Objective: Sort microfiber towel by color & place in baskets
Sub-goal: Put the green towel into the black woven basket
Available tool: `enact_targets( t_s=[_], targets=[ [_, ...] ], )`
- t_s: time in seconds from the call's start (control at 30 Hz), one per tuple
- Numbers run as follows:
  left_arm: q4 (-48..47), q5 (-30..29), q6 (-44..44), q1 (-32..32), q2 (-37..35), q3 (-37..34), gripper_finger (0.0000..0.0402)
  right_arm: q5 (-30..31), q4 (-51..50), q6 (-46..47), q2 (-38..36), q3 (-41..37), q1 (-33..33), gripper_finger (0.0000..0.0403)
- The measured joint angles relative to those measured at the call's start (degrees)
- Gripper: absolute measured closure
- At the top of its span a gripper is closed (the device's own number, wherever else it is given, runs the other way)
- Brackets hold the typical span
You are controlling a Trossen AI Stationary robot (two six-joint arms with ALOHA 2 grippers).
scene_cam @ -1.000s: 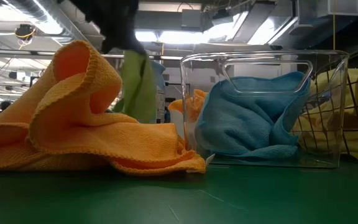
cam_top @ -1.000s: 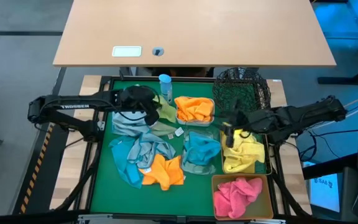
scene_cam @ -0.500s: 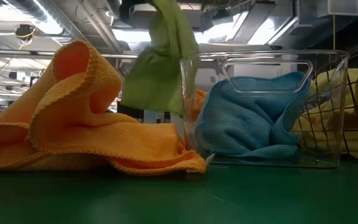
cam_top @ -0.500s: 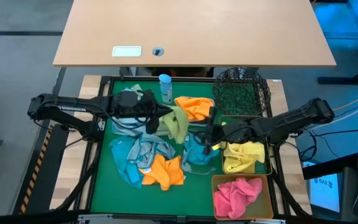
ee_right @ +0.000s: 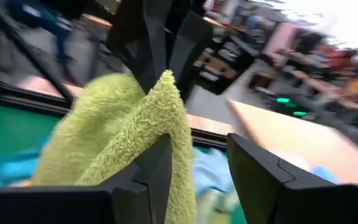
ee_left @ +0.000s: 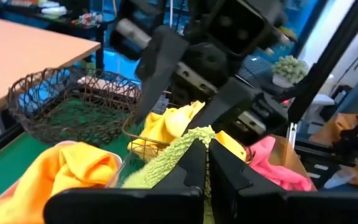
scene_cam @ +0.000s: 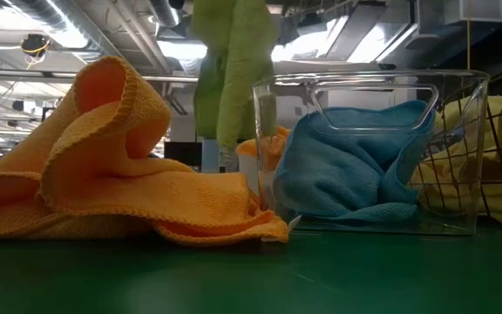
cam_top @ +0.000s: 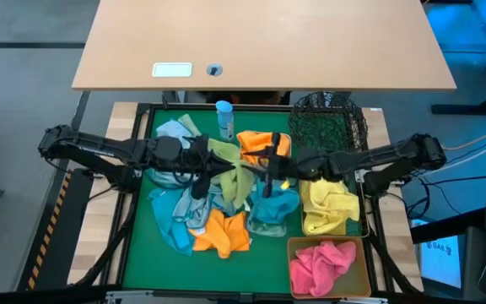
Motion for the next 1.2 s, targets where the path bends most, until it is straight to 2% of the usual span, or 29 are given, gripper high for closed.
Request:
enact_targets(
  t_s=[0.27,0.53,0.77,1.03,1.2],
  targets=[
    [0.81,-0.1,5.19,-1.52,0.02,-0.02,0.0401,-20.45,-0.12,9.34,0.0,0.0,-3.65,0.0249],
    [0.57,0.55,7.67,-2.2,0.03,-0.04,0.0401,-27.56,-0.11,10.75,0.0,0.0,-3.49,0.0249],
    [0.74,0.54,7.67,-2.2,0.02,-0.04,0.0401,-27.9,-0.11,10.77,0.0,0.0,-3.49,0.0249],
    [2.78,0.52,7.67,-2.18,0.02,-0.04,0.0401,-19.98,-0.11,14.88,0.0,0.0,-3.51,0.0249],
    [6.28,0.52,10.22,-2.18,1.29,-0.07,0.0401,-21.09,-0.09,14.88,0.0,0.0,-3.51,0.0249]
  ],
)
